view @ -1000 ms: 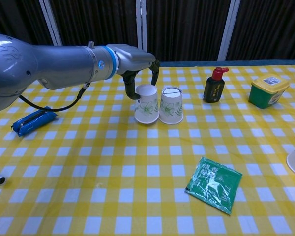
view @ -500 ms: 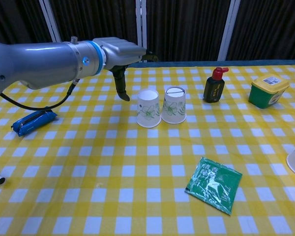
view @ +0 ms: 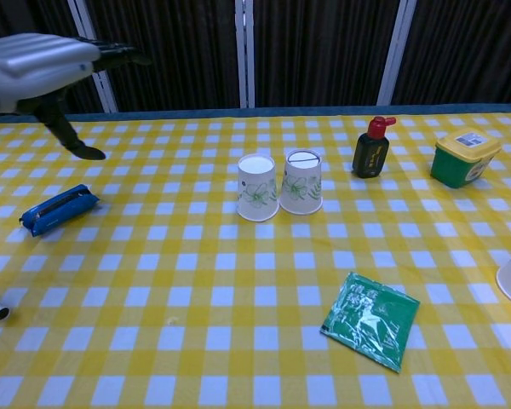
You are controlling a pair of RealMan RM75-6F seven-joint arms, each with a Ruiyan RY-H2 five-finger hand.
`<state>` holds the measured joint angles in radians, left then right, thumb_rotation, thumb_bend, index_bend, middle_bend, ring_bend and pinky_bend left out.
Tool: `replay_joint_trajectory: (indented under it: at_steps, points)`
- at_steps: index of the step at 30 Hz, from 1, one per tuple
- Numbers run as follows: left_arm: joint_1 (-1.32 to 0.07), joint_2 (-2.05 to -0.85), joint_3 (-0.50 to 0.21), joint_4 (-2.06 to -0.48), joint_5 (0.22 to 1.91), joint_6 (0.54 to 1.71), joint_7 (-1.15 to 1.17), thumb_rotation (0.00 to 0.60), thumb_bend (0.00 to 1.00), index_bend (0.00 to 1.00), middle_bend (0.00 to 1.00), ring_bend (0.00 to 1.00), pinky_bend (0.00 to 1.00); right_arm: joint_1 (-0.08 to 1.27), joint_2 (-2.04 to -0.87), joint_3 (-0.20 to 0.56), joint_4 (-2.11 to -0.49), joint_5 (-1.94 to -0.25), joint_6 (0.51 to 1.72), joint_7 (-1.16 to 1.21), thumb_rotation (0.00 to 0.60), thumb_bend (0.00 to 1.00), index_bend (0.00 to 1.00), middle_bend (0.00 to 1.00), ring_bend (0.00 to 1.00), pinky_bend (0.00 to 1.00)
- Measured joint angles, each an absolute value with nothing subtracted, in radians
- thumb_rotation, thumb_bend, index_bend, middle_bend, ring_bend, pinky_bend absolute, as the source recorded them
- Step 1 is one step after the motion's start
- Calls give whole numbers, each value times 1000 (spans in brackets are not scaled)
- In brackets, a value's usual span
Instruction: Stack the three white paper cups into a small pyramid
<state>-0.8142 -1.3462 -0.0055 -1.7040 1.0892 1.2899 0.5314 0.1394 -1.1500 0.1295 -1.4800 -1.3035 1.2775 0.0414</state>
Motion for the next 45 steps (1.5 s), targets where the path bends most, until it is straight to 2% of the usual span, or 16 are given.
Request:
replay_joint_trajectory:
  at_steps: [5,10,13,22,33,38,41,45]
  points:
    - [-666,-1249,64,-1742,1198,1401,435,600,160,0,0,0,0,171,-1142,118,-1525,-1307,1227,-24,600,143,211,0,0,35]
    - [-596,-1202,87,-1762,1246,1429,374,600,160,0,0,0,0,213,-1149,114,-1573,-1294,1177,-128,600,162,203,0,0,35]
    - [-576,-1181,87,-1765,1271,1432,335,600,160,0,0,0,0,242,-1171,115,-1598,-1276,1151,-201,600,198,203,0,0,34]
    - [-546,-1146,64,-1765,1304,1404,287,600,160,0,0,0,0,284,-1203,107,-1685,-1175,1105,-361,600,201,201,0,0,34]
    - [-520,-1137,41,-1775,1337,1392,285,600,159,0,0,0,0,284,-1172,98,-1779,-1152,1156,-442,600,192,189,0,0,30]
    - [-502,-1129,28,-1783,1352,1392,280,600,160,0,0,0,0,280,-1155,81,-1825,-1143,1164,-471,600,166,152,0,0,9]
    - [-490,-1122,21,-1787,1367,1393,273,600,160,0,0,0,0,286,-1153,74,-1834,-1117,1158,-501,600,136,96,0,0,0]
    - [-477,-1113,15,-1791,1380,1396,262,600,161,0,0,0,0,299,-1152,64,-1848,-1065,1146,-561,600,118,83,0,0,0]
